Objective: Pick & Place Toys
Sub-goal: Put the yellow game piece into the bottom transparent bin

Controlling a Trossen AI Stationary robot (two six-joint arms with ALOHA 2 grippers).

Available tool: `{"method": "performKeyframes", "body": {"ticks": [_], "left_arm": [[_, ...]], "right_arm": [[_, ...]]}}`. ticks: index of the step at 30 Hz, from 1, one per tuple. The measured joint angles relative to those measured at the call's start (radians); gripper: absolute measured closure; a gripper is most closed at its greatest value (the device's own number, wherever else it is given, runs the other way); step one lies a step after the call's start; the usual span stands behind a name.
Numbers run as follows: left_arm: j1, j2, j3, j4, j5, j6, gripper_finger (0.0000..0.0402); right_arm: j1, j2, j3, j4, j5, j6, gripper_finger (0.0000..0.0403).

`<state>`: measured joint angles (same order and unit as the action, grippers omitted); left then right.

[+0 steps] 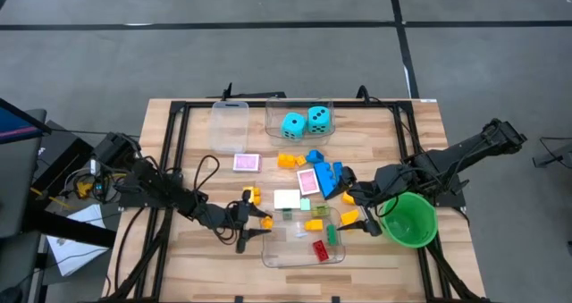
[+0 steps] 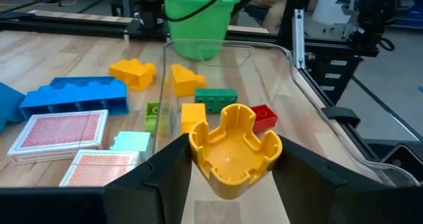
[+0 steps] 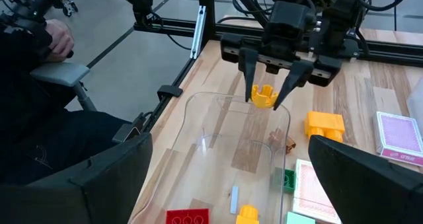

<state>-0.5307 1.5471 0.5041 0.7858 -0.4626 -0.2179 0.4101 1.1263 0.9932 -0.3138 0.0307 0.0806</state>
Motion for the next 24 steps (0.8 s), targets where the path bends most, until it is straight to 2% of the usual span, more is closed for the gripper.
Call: {"method": "performKeyframes", "body": {"ticks": [24], "left_arm": [[0.000, 0.000, 0.000, 0.000, 0.003, 0.027, 0.0207]], "right_arm": [[0.000, 0.000, 0.000, -0.001, -0.002, 0.002, 0.0006]]}}
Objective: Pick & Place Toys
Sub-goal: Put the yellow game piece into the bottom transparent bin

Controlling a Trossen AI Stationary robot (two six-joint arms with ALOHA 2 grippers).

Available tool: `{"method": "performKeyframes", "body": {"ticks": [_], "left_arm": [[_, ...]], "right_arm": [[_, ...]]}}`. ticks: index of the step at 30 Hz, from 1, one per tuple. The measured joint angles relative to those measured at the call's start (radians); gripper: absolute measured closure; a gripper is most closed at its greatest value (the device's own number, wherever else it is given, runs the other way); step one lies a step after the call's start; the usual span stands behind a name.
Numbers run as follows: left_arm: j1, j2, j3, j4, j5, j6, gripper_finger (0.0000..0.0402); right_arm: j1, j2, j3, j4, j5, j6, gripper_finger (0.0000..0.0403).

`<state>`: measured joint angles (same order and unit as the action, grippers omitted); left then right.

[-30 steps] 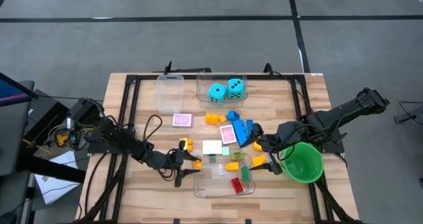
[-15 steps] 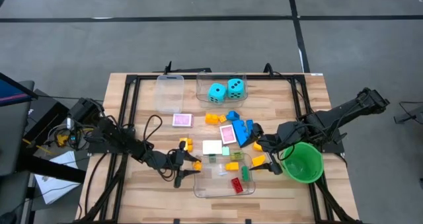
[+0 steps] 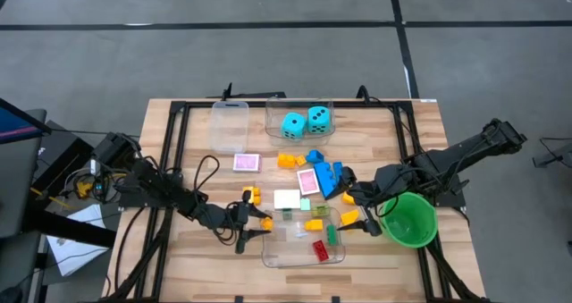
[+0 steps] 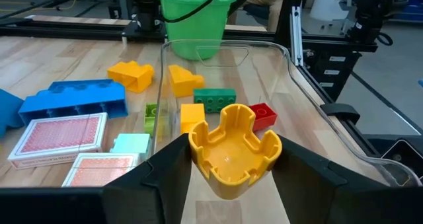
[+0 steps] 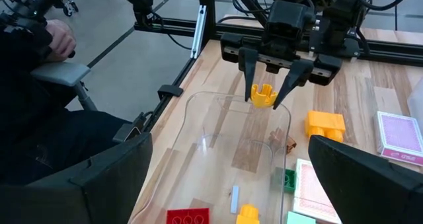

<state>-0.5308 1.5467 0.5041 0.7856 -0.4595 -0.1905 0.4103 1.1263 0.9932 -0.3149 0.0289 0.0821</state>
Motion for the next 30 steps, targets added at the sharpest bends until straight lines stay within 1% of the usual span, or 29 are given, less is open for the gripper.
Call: {"method": "performKeyframes", "body": {"ticks": [13, 16, 24, 27, 30], "left_arm": [[0.000, 0.002, 0.000, 0.001, 0.000, 0.011, 0.0203], [-0.002, 0.007, 0.000, -0.004, 0.001, 0.011, 0.0186], [0.000, 0.033, 0.000, -0.005, 0.016, 0.009, 0.0120], [-0.001, 0.033, 0.000, 0.002, 0.016, 0.015, 0.0107], [-0.005, 0.030, 0.000, -0.001, 0.016, 0.056, 0.0104]], "right_arm": [[0.000, 0.000, 0.000, -0.014, -0.002, 0.009, 0.0006], [0.000, 0.000, 0.000, -0.014, -0.002, 0.009, 0.0006], [0.000, 0.000, 0.000, -0.014, -0.002, 0.008, 0.0005], [0.000, 0.000, 0.000, -0.014, -0.002, 0.009, 0.0005], [0.000, 0.000, 0.000, -0.014, -0.002, 0.009, 0.0005]]}}
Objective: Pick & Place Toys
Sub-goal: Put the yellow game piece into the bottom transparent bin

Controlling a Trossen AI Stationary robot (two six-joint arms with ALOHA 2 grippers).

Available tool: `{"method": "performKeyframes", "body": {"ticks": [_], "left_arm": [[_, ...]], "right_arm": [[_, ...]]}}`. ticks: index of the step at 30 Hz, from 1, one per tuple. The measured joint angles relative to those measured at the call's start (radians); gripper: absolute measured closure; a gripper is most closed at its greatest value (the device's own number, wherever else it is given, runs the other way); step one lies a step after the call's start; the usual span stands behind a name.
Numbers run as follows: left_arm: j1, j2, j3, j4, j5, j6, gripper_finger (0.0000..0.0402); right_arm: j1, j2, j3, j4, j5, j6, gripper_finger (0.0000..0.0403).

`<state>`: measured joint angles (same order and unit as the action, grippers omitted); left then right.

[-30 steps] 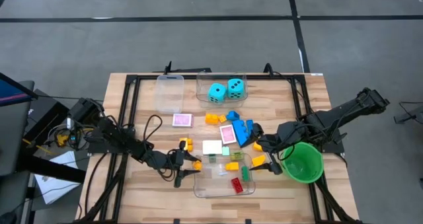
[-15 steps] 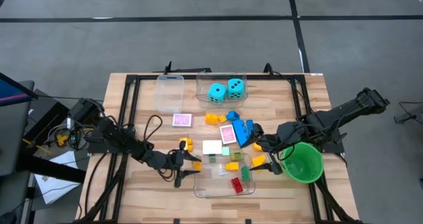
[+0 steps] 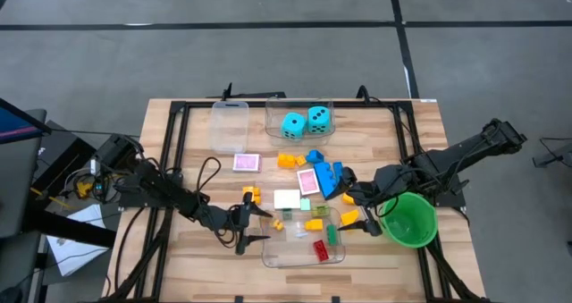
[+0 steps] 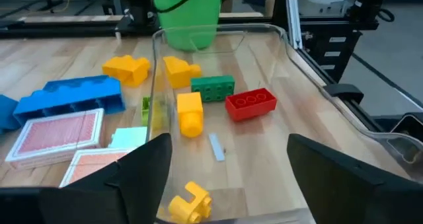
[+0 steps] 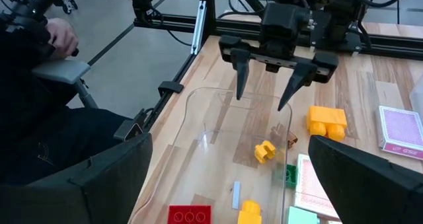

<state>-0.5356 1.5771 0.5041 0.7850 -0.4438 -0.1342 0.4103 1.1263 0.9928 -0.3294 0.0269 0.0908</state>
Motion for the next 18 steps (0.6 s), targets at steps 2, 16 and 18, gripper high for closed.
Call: {"method": "performKeyframes", "body": {"ticks": [2, 16, 18], "left_arm": [[-0.002, -0.013, 0.000, 0.000, 0.000, 0.027, 0.0104], [-0.095, -0.293, 0.000, -0.496, -0.125, -0.077, 0.0112], [-0.102, -0.317, 0.000, -0.593, -0.127, -0.148, 0.0112]], "right_arm": [[0.000, 0.000, 0.000, 0.000, 0.000, 0.000, 0.0005], [0.002, 0.000, 0.000, -0.012, 0.000, 0.015, 0.0005], [0.002, 0.000, 0.000, -0.012, 0.000, 0.015, 0.0005]]}}
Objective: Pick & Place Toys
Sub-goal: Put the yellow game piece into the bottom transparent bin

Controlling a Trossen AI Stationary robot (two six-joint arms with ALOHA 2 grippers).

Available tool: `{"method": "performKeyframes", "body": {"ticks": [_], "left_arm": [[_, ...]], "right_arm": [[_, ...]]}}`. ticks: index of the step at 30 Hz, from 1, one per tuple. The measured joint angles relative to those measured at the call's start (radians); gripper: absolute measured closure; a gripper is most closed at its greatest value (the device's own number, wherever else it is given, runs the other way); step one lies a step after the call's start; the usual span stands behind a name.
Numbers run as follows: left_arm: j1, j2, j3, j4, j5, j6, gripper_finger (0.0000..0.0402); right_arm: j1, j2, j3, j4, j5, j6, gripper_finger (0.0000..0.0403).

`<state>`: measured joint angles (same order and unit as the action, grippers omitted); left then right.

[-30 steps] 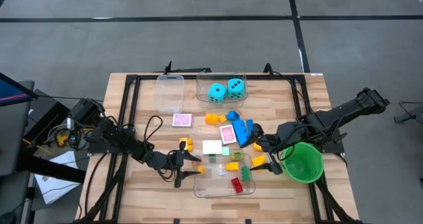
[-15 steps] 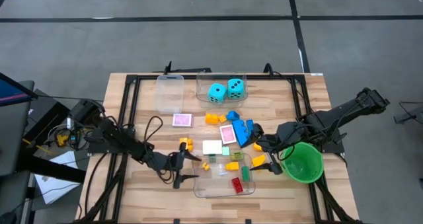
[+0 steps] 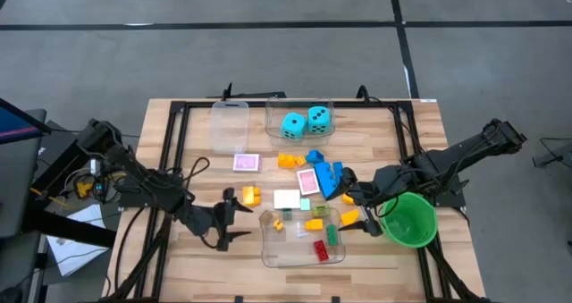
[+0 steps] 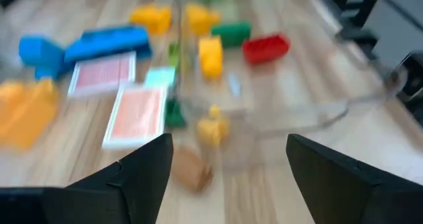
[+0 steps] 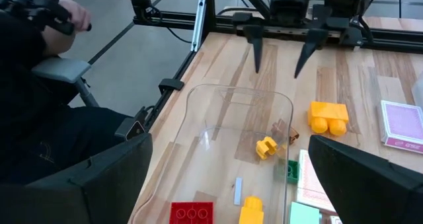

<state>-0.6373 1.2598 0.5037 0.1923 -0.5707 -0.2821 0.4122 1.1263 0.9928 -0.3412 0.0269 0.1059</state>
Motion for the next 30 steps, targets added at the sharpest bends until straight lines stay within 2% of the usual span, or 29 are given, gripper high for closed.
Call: {"method": "performKeyframes", "body": {"ticks": [2, 7, 12, 17, 20, 24, 30], "left_arm": [[-0.002, -0.009, 0.000, -0.059, -0.004, -0.036, 0.0112], [0.018, -0.009, -0.029, -0.057, -0.060, -0.037, 0.0107], [0.097, -0.009, -0.032, -0.059, -0.060, -0.040, 0.0067], [0.214, -0.009, -0.033, -0.117, 0.090, -0.035, 0.0009], [0.270, -0.009, -0.047, -0.124, 0.154, -0.003, 0.0011], [0.312, -0.008, -0.068, -0.123, 0.162, 0.043, 0.0007], [0.353, -0.008, -0.131, -0.085, 0.199, 0.015, 0.0004]], "right_arm": [[0.000, 0.000, 0.000, 0.000, 0.000, 0.000, 0.0005], [0.000, 0.000, 0.000, 0.001, 0.000, 0.000, 0.0006], [0.000, 0.000, 0.000, 0.001, 0.000, 0.000, 0.0006], [0.000, 0.000, 0.000, 0.001, 0.000, 0.015, 0.0006], [0.000, 0.000, 0.000, 0.001, 0.000, 0.018, 0.0006], [0.000, 0.000, 0.000, 0.001, 0.000, 0.019, 0.0006], [0.000, 0.000, 0.000, 0.001, 0.000, 0.018, 0.0006]]}}
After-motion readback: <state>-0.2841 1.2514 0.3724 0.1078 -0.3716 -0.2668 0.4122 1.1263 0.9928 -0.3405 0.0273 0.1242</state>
